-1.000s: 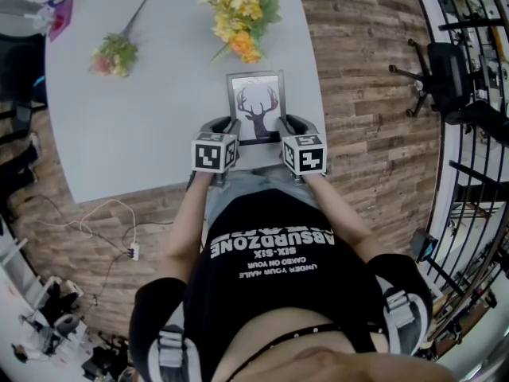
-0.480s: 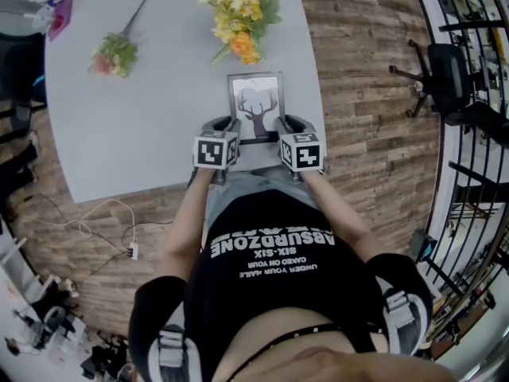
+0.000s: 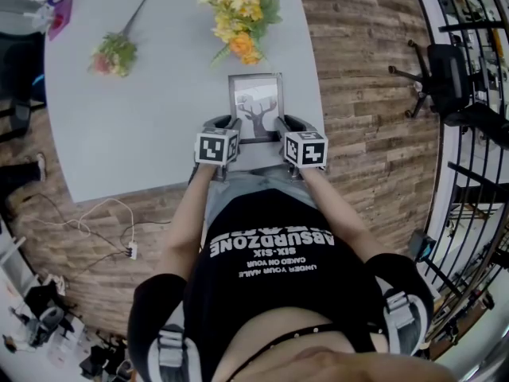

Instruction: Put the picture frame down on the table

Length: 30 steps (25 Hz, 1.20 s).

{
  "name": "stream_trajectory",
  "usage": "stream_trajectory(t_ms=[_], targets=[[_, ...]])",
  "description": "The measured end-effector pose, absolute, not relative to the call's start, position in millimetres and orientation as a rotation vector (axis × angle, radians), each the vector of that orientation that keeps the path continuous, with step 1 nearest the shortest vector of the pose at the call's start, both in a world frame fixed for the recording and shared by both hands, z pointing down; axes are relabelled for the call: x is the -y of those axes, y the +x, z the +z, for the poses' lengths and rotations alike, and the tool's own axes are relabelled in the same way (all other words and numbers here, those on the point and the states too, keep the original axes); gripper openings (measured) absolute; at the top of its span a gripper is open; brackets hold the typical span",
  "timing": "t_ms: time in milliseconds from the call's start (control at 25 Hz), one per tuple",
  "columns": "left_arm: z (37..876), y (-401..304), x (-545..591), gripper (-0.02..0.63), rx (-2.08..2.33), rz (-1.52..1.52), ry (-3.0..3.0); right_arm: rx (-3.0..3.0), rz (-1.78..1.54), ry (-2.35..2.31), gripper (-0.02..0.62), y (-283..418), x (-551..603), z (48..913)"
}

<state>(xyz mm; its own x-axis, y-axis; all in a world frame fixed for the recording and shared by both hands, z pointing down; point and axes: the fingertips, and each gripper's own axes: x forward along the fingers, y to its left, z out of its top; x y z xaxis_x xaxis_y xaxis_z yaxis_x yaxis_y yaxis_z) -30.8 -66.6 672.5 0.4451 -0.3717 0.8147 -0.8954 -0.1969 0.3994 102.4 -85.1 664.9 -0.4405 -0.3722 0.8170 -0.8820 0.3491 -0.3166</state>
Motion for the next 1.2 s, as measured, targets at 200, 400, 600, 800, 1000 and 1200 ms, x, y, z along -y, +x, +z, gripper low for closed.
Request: stream_trajectory(t_ms=[200,400,600,800,1000,1200], targets=[[674,-31,67,0.107,1.083,0.756,1.753,1.920,1.027,1.054,0.098,101,88,664],[672,-31,69,0.107,1.117,0.776,1.770,1.927,0.989,1.063,0.098,100,87,662],[677,-30,64,0.107,1.120,0.770,1.749,1.952,0.968,1.075,0.098,101,85,664],[673,-30,65,0.107,1.095,0.749,1.756,1.991,0.950,1.078,0.100,99,85,662],[656,-36,67,0.110,1.107,0.761,1.795,2.020,0.928,1.141,0.163,109,89,640],[617,-43,66,0.109,1.180,0.681,1.878,2.118,0.854,1.283,0.044,127,93,592]])
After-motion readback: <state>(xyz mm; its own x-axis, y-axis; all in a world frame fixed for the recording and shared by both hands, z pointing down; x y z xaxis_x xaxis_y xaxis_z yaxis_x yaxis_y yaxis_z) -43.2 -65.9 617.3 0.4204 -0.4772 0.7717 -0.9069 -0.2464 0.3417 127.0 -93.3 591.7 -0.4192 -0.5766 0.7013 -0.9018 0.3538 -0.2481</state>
